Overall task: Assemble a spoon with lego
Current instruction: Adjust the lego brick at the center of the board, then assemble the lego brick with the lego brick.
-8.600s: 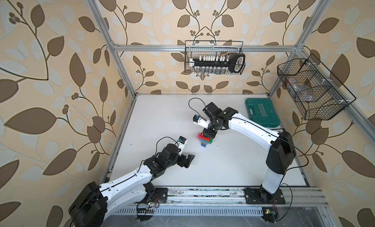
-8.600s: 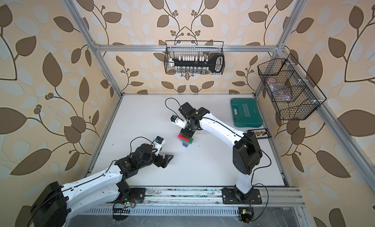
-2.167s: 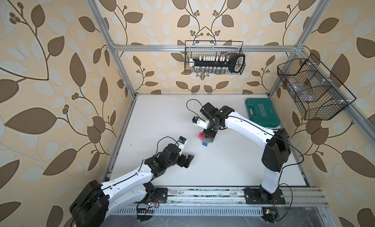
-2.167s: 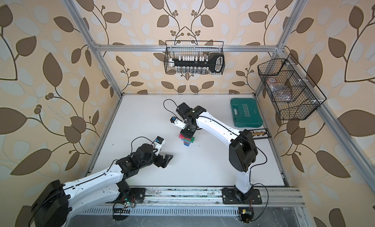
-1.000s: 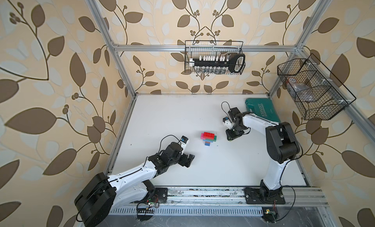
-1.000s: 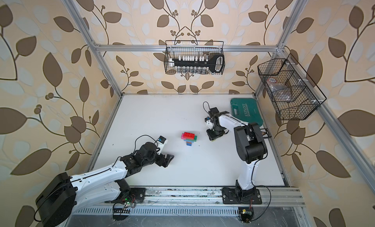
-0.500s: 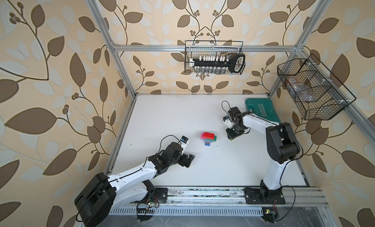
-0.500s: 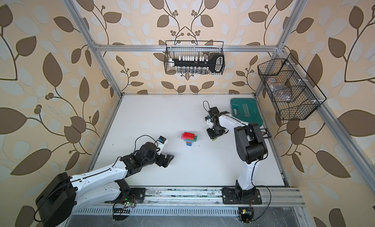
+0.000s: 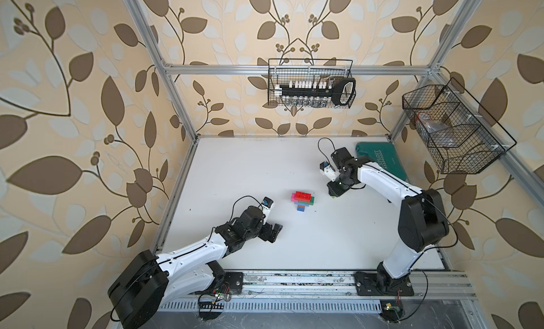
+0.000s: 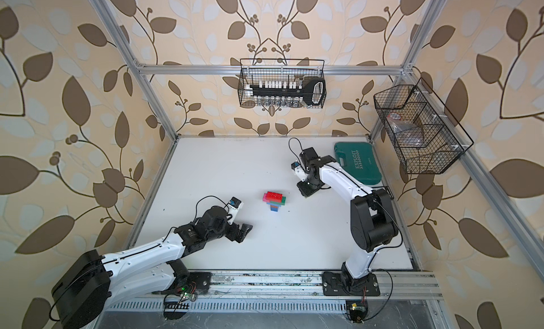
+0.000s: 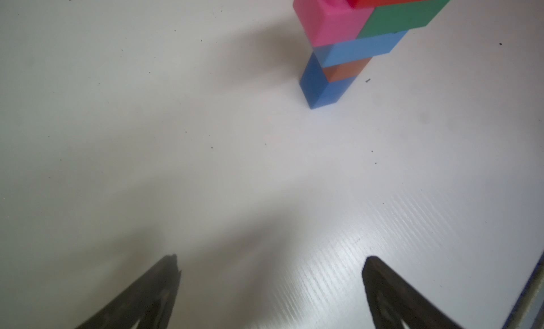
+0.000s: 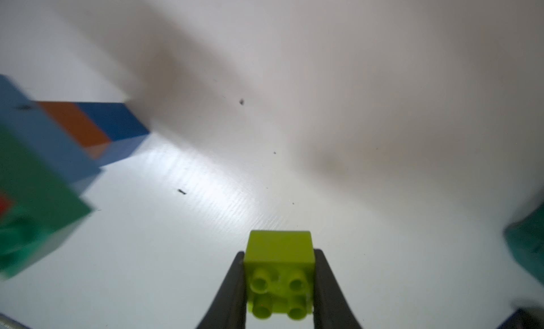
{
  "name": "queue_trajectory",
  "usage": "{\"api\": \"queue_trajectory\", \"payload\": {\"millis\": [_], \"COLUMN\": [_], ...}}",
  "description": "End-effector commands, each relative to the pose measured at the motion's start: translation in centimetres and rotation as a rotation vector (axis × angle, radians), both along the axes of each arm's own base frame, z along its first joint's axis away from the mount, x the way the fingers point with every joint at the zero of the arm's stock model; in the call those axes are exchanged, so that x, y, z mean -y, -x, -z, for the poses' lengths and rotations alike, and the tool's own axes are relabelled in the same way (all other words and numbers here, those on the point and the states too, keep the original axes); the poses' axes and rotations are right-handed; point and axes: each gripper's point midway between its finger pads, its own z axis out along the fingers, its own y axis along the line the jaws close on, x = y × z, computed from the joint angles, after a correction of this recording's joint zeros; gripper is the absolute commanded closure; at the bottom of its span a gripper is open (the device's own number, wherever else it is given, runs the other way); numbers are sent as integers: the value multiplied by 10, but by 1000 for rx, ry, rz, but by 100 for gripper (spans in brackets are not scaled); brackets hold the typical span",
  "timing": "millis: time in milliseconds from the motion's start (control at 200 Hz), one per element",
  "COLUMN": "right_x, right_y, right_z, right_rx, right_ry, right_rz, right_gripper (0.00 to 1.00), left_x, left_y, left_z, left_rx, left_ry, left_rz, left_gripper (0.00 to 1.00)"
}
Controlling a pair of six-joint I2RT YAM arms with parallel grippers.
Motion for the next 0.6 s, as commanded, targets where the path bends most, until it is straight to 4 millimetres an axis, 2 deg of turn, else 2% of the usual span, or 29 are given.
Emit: {"api": "queue_trajectory", "payload": {"millis": [0, 60, 140, 230, 365, 480, 595], "right_x": [-26, -40, -61, -74, -101, -113, -118], "right_y": [15, 18, 29, 36, 49, 54, 58], "right_z": [-56, -72, -78, -66, -50, -36, -31], "right_rx": [78, 76, 32, -41, -99, -127, -142], "right_ry": [11, -1, 27, 119, 108, 135, 133], "right_rz": [-228, -299, -439, -555, -696, -765, -784], "right_gripper": [100, 100, 100, 100, 100, 100, 100], "left_x": [12, 12, 13, 14, 14, 14, 13], "left_y": [-2, -1, 0, -1, 0, 0, 0], "left_z": [-20, -21, -21, -21, -20, -21, -21], "left_rx": [49, 52, 50, 50, 49, 52, 51], "left_ry": [53, 56, 60, 61, 61, 65, 66], "left_rz": [38, 41, 50, 53, 55, 53, 50], "left_gripper": [1, 1, 1, 1, 1, 1, 1]}}
